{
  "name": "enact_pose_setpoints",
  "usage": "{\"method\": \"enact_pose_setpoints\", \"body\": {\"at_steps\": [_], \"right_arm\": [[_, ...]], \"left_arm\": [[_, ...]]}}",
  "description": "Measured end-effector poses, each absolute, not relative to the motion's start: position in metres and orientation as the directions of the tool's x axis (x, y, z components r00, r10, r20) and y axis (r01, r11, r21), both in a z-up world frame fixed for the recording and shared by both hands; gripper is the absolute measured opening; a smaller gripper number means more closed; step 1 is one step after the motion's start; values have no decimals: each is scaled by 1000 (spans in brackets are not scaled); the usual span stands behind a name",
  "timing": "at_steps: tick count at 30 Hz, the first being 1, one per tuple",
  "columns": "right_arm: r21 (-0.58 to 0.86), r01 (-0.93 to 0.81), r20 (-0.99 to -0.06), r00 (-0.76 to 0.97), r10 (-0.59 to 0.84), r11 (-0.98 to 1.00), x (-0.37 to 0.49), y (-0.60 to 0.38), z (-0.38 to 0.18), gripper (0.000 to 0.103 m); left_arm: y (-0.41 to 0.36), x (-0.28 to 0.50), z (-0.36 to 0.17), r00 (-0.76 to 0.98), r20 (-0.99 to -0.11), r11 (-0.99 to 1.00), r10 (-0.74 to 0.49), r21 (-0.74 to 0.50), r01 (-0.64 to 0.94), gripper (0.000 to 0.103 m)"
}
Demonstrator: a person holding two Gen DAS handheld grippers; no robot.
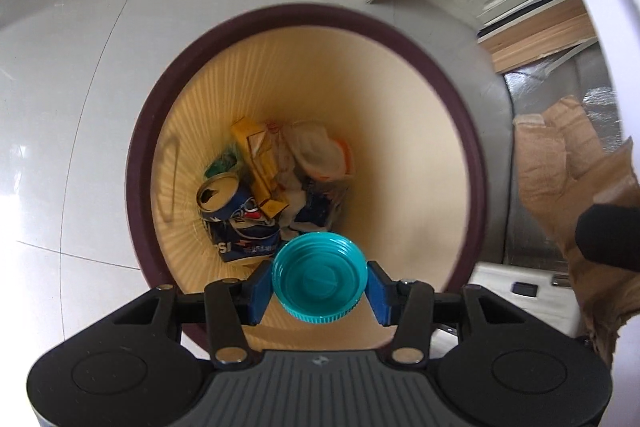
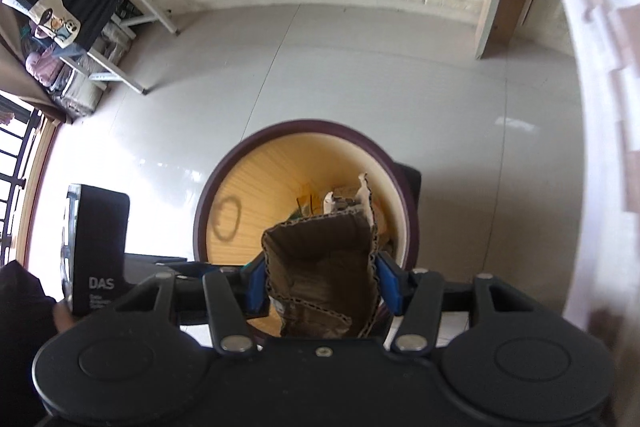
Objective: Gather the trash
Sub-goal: 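Open the left tool and the right tool to drop the cap and cardboard in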
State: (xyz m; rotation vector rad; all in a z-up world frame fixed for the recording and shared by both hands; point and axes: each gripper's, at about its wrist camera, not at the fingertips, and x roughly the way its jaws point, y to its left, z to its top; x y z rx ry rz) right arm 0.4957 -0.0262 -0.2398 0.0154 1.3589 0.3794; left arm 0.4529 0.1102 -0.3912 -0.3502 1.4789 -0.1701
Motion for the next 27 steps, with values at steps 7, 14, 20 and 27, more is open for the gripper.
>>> {"method": "enact_pose_setpoints", "body": {"at_steps": [7,14,20,27], "right_arm": [[264,-230,-951,100,292,937,514,-25,-269,56],[292,-200,-952,33,305,935,526,-22,-299,56],[308,-162,-950,-1,312,937,534,-25,-316,56],[327,-152,-944,-10,330,933,539,-25,-325,56]], "left_arm": [[108,463,-418,45,-958,951,-282,-286,-119,51],[90,469,-428,19,-952,951,-304,-305,-52,51],[85,464,-428,-14,-949,948,-315,-315,-39,68],[84,459,-410,6,-949,948,-317,-316,-42,82]]}}
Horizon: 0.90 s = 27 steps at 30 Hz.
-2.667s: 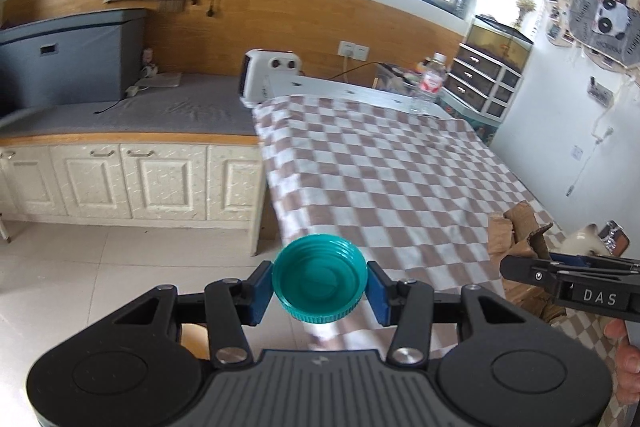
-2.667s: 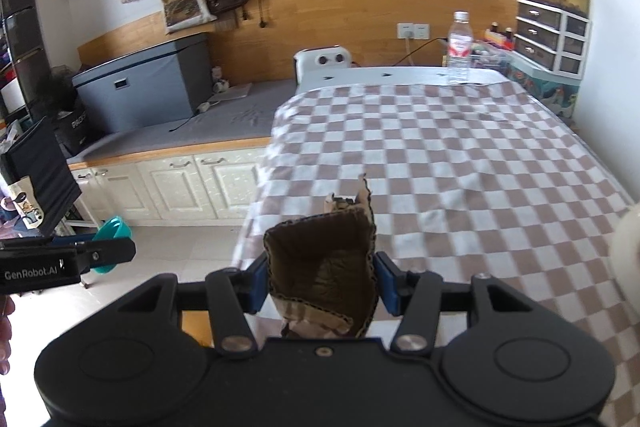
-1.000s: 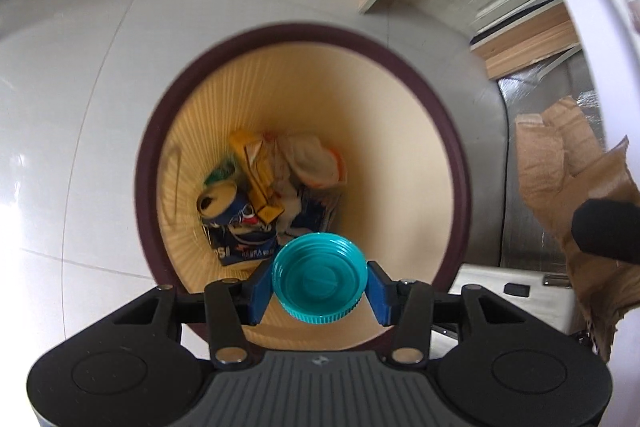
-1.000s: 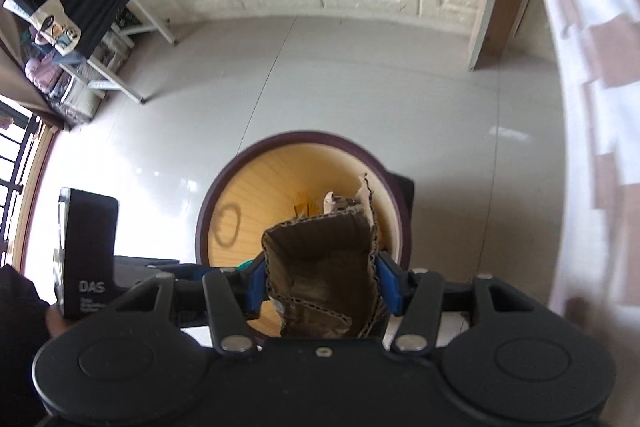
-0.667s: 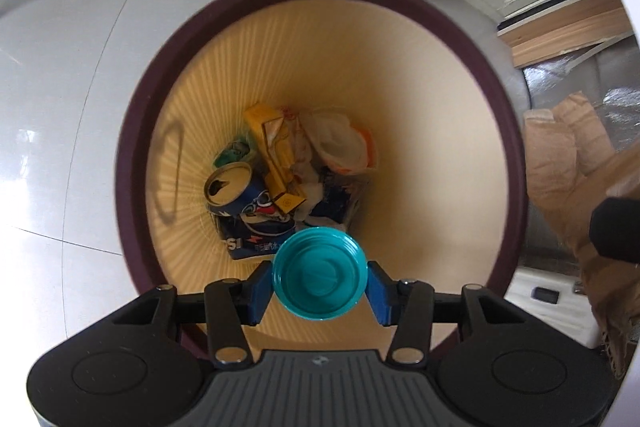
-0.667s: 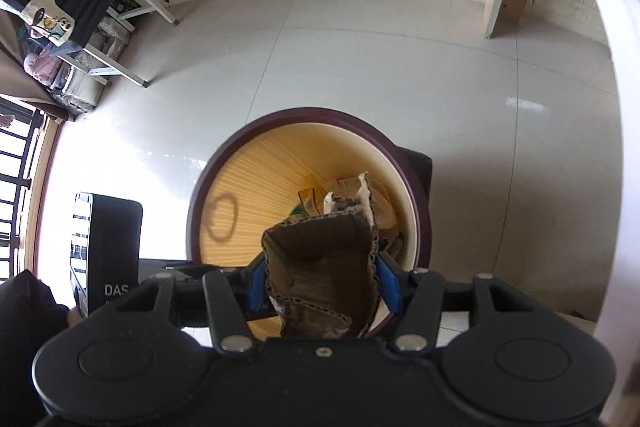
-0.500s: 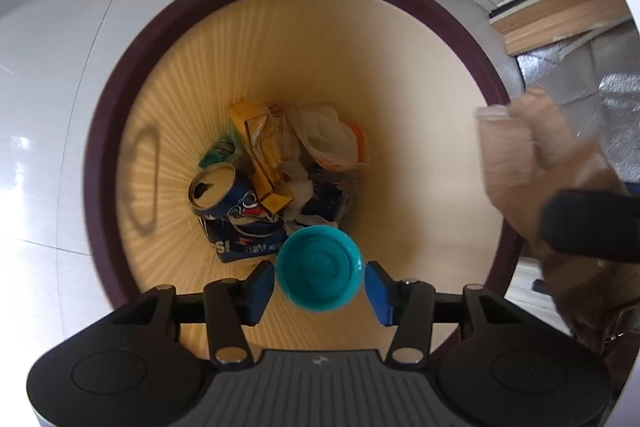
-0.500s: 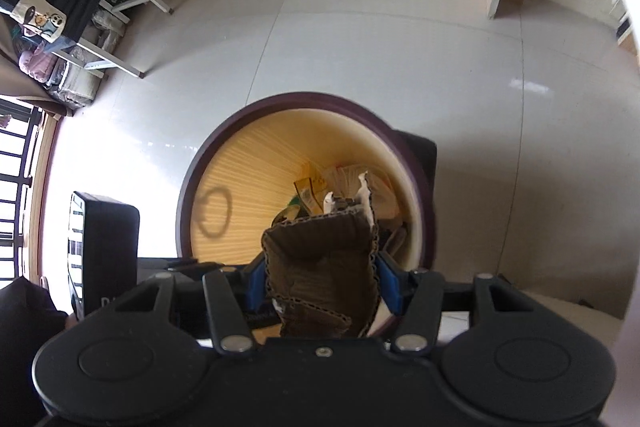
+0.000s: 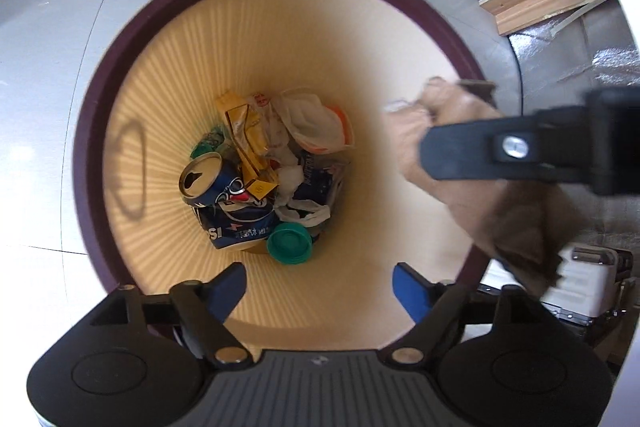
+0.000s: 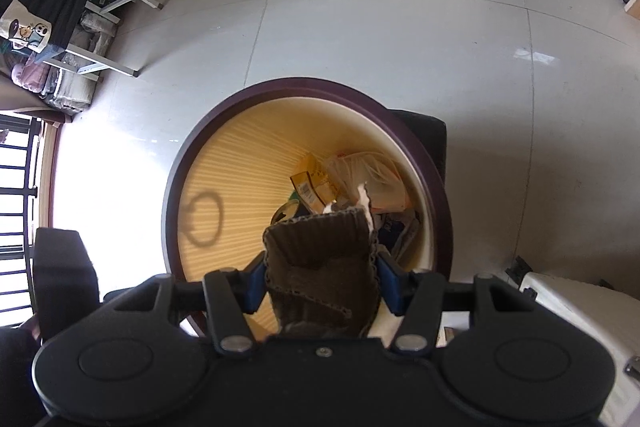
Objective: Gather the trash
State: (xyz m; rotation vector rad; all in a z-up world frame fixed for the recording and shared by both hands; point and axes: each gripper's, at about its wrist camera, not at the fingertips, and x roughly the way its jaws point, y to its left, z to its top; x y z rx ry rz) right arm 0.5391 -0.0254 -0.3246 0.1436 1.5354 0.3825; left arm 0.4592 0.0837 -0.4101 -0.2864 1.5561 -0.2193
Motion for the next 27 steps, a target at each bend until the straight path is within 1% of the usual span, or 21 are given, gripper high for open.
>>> {"method": "enact_pose_setpoints", "body": {"at_steps": [3,4,6,7,8,12,17,19,21,22,27], "right_arm": [[356,-169,-932,-1,361,919,540,-23,-323,59],[359,-179,-931,2,365,916,540,-21,-323,62],[349,-194,-933,19,359,917,539,-18,-322,74],[343,-199,-935,23,354,918,539,-17,-323,85],[338,-200,-936,26,350,920,538,-17,-323,89],[335,-201,-938,28,347,921,538,-17,-324,89],[317,-193,-946,4,324,928,532,-18,-329,89],[309,-197,-949,-5,315,930,528,-17,-329,89],[307,-203,-950,-13,311,930,526,-16,-327,92],[305,-205,-951,-14,308,930,524,-16,-326,96],[291,-217,-952,32,304,932,522,-17,-307,102]], "left_arm": [[84,455,-399,20,-947,947,-320,-320,-32,89],[83,454,-396,23,-947,947,-320,-321,-26,91],[83,452,-391,28,-945,945,-325,-325,-19,93],[83,452,-390,28,-945,945,-327,-327,-16,95],[82,451,-388,28,-945,945,-327,-327,-14,96],[82,450,-386,29,-946,946,-324,-324,-15,97],[86,450,-383,35,-949,949,-314,-315,-28,103],[88,451,-382,39,-950,949,-311,-312,-34,103],[89,451,-378,43,-950,950,-308,-309,-36,103],[90,451,-377,45,-951,951,-307,-309,-36,103],[94,450,-361,82,-953,954,-293,-297,-40,103]]}}
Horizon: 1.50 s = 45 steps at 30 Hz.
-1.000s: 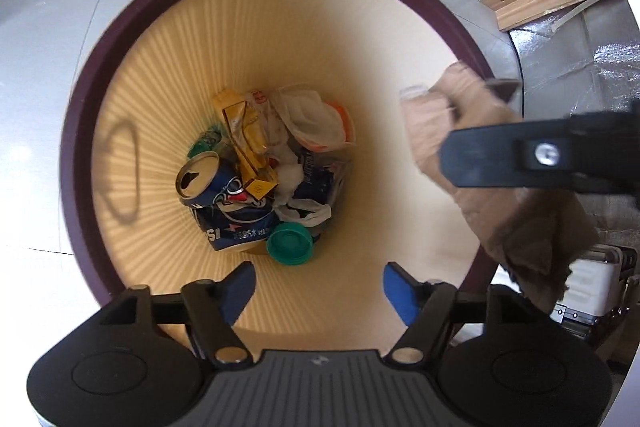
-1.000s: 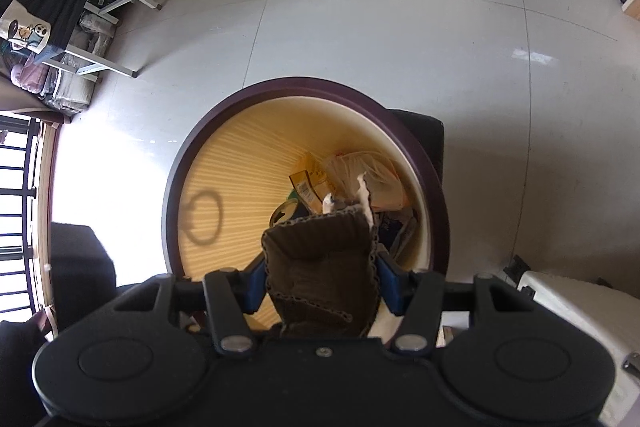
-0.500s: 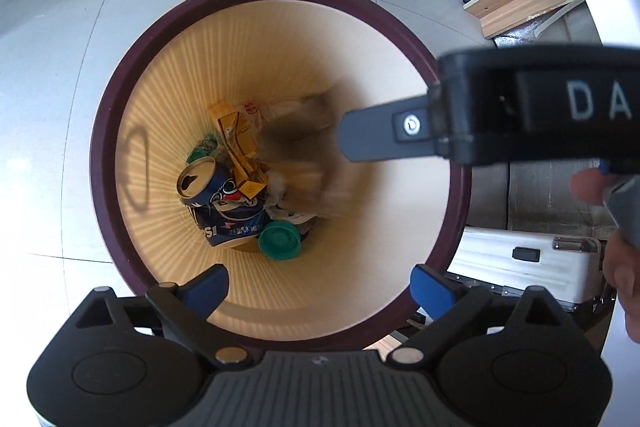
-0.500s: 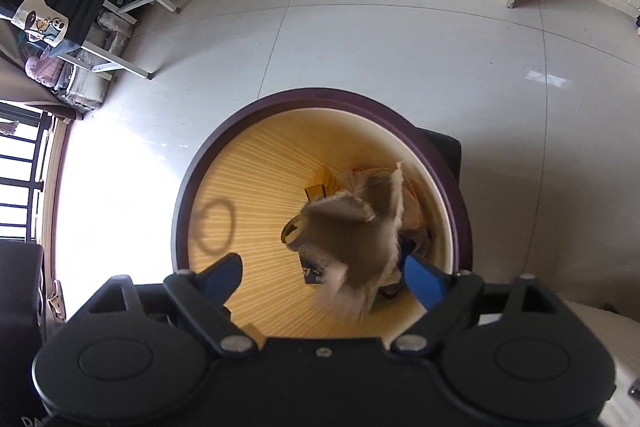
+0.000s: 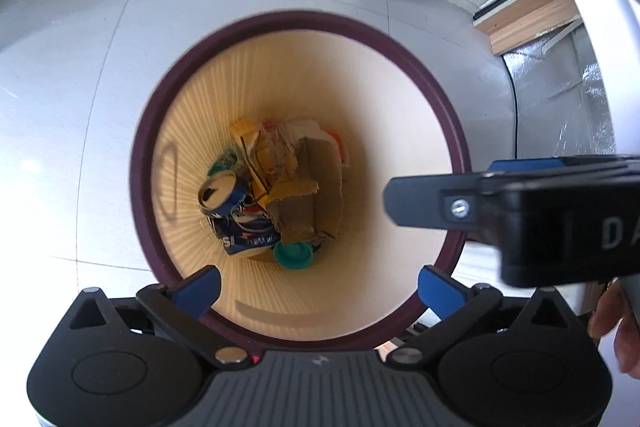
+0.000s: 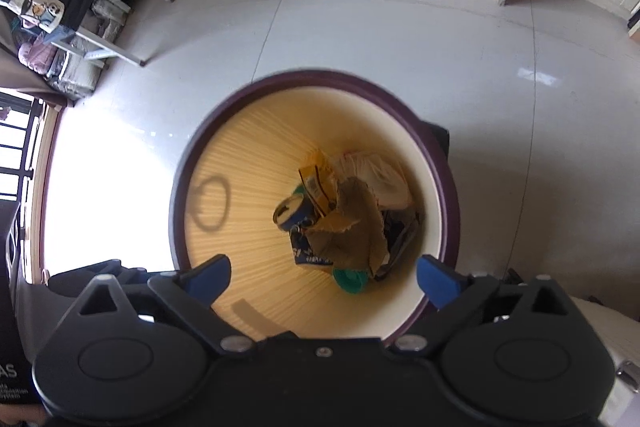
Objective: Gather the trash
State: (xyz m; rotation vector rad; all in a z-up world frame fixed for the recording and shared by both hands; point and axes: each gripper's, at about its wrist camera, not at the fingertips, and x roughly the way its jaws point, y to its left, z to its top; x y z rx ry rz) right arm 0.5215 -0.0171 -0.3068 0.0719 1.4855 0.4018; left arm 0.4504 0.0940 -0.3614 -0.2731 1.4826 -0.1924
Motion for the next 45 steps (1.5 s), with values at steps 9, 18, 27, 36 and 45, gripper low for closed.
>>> {"method": "enact_pose_setpoints", "body": {"at_steps": [9,18,27,36,45], "right_arm": [[223,-210,-950,171,260,952,514,-19,-251,103],[177,-191,-940,257,224,965,489,-25,-195,103],[146,-188,-913,352,205,971,462,-37,-128,103],[137,-149,-880,435,189,979,421,-67,-80,103],[106,-148,-833,526,169,983,359,-101,-34,103]], "left_arm": [[109,444,-317,166,-945,956,-282,-291,-34,103],[129,425,-256,258,-939,972,-227,-237,-8,103],[144,402,-190,389,-902,978,-187,-208,-12,103],[134,370,-129,494,-856,982,-152,-187,-22,103],[106,313,-73,588,-803,992,-98,-124,-5,103]]}}
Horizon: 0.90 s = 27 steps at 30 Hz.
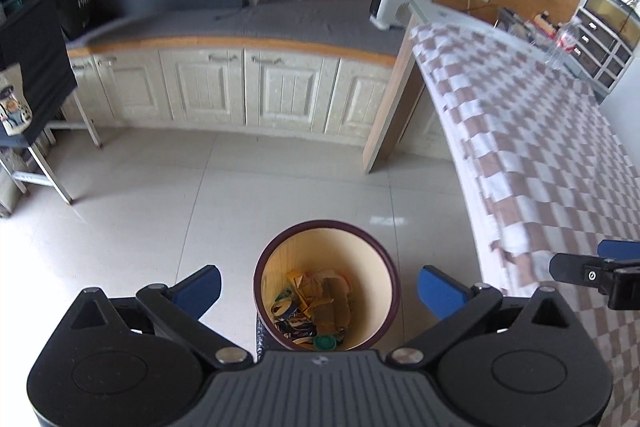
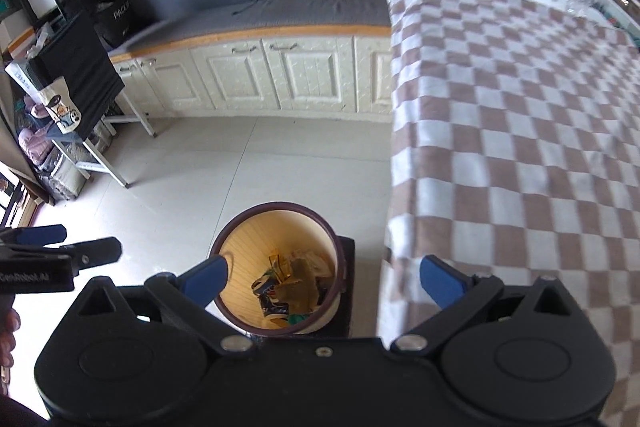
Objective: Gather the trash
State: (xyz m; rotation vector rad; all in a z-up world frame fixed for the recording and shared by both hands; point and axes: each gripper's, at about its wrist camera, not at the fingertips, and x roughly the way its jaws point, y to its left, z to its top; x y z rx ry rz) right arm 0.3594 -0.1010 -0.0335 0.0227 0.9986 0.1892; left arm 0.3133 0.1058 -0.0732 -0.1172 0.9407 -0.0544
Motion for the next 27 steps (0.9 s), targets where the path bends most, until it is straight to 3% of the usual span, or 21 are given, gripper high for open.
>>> {"method": "enact_pose_setpoints", "body": {"at_steps": [16,27], "right_arm": [[76,-143,-704,694,155,987,212,-166,29,103],[75,-183,-624,758,189,980,112,-181,61,103]], "left_arm": [[44,163,-7,745,-667,994,-29,-96,-47,103],[25,77,17,779,-627,996,7,-68,-63,103]]}}
